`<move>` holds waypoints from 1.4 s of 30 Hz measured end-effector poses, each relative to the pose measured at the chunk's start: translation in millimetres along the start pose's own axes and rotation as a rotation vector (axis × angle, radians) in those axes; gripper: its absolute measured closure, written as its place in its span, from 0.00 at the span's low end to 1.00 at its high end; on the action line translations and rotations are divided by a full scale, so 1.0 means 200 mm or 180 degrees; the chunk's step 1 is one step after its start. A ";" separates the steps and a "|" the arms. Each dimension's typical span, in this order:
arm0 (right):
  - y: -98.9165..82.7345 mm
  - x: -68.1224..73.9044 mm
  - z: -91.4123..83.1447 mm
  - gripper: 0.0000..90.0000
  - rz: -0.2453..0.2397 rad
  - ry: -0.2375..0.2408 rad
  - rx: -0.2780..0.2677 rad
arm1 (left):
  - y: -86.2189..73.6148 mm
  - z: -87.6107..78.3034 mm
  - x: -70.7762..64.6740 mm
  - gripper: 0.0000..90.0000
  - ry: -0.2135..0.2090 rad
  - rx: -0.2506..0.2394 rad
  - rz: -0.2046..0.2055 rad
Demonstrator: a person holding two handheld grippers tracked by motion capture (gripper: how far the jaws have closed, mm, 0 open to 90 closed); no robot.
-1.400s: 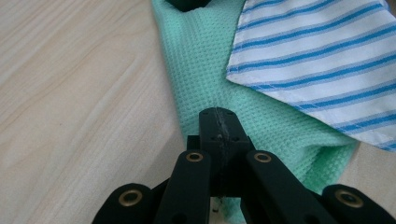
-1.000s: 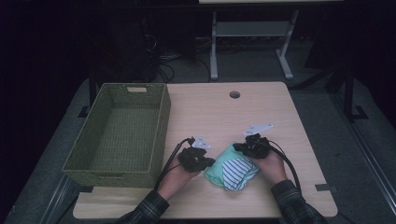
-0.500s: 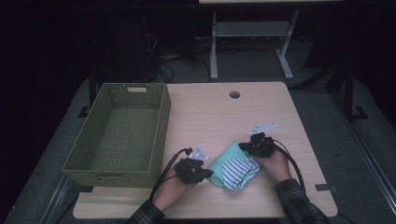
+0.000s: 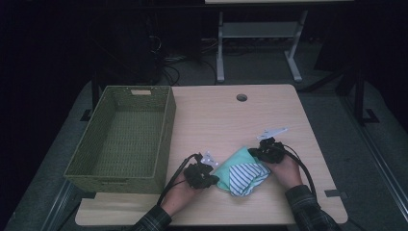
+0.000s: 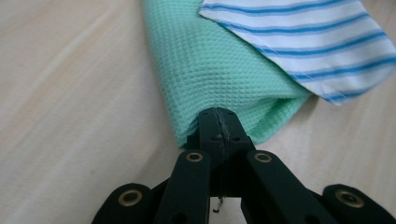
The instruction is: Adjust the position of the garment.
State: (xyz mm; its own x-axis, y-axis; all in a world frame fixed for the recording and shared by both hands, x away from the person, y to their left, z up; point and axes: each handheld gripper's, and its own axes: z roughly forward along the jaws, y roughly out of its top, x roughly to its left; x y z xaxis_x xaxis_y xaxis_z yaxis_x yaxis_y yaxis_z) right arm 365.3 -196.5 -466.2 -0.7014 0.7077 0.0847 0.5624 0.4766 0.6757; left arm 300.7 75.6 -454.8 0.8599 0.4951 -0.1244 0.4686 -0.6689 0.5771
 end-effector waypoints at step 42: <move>-0.20 0.04 -0.27 1.00 0.0066 -0.0117 -0.0007 | 0.21 0.09 0.29 0.91 0.0293 -0.0170 -0.0342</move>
State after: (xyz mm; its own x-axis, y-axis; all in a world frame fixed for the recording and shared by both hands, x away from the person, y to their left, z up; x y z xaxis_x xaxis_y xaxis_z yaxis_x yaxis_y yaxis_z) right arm 314.7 -238.3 -452.9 -0.6730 0.7362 0.0717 0.5757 0.4604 0.6757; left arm 375.0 66.4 -451.6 0.7820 0.6126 -0.1146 0.5434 -0.5801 0.6068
